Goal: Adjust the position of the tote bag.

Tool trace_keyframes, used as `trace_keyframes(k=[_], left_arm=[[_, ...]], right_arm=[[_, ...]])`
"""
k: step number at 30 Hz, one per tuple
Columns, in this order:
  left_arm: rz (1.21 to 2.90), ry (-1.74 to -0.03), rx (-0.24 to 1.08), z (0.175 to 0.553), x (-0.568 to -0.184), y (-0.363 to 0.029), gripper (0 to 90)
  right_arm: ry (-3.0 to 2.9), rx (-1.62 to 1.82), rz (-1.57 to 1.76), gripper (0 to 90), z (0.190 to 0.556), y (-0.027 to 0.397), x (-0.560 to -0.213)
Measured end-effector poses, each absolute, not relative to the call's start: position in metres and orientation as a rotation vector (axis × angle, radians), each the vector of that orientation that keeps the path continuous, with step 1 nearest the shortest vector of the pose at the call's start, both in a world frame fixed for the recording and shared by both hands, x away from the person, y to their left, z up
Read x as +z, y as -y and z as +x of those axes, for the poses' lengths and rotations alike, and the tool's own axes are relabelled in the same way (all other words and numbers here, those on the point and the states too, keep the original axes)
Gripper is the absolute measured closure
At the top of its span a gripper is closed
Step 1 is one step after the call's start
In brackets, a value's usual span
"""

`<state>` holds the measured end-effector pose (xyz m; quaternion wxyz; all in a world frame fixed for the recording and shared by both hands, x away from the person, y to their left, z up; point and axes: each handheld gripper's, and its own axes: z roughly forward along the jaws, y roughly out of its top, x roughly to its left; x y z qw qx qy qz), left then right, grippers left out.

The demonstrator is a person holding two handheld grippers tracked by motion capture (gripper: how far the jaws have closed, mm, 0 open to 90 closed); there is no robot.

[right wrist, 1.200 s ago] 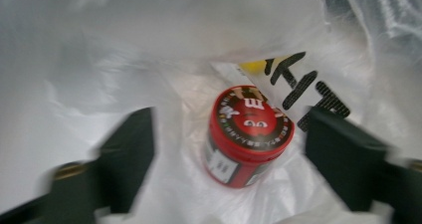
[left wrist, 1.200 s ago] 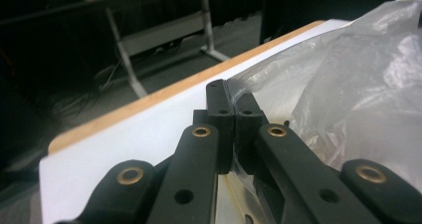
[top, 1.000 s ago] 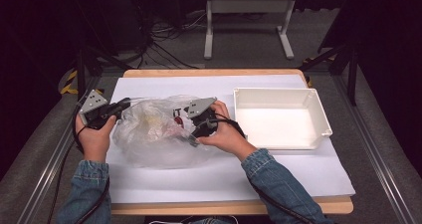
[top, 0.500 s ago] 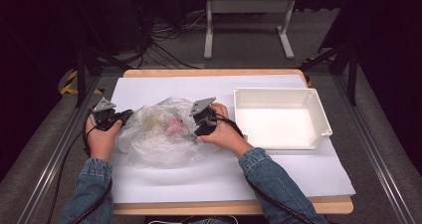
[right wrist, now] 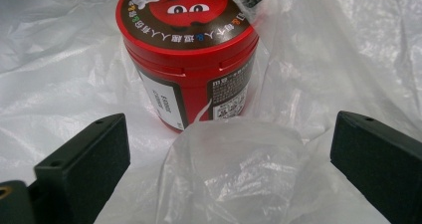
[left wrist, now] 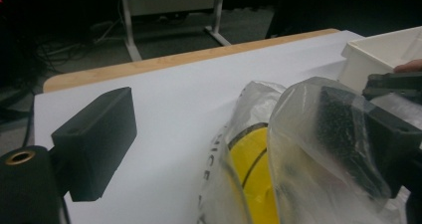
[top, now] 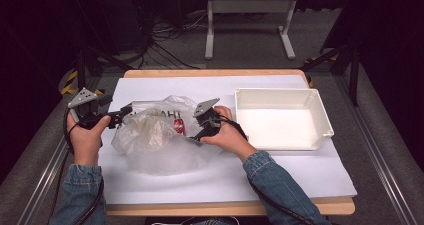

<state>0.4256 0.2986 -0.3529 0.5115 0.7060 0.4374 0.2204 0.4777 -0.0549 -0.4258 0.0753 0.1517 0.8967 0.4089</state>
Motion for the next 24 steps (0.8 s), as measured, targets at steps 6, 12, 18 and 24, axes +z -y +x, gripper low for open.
trace_keyframes(k=[6,12,18,24], left_arm=[[1.72,-1.105,0.42,0.421,-0.345,-0.304,8.9],[1.754,-0.934,0.161,0.41,-0.333,-0.303,5.2],[1.8,-0.767,0.408,0.385,-0.307,-0.281,5.8],[1.919,-0.622,0.421,0.384,-0.309,-0.235,6.5]], right_arm=[[-2.684,1.252,0.457,2.3,0.476,0.056,-0.427],[-2.668,1.261,0.469,2.0,0.476,0.057,-0.426],[-2.633,1.31,0.469,2.0,0.474,0.059,-0.422],[-2.63,1.329,0.435,1.9,0.47,0.057,-0.416]])
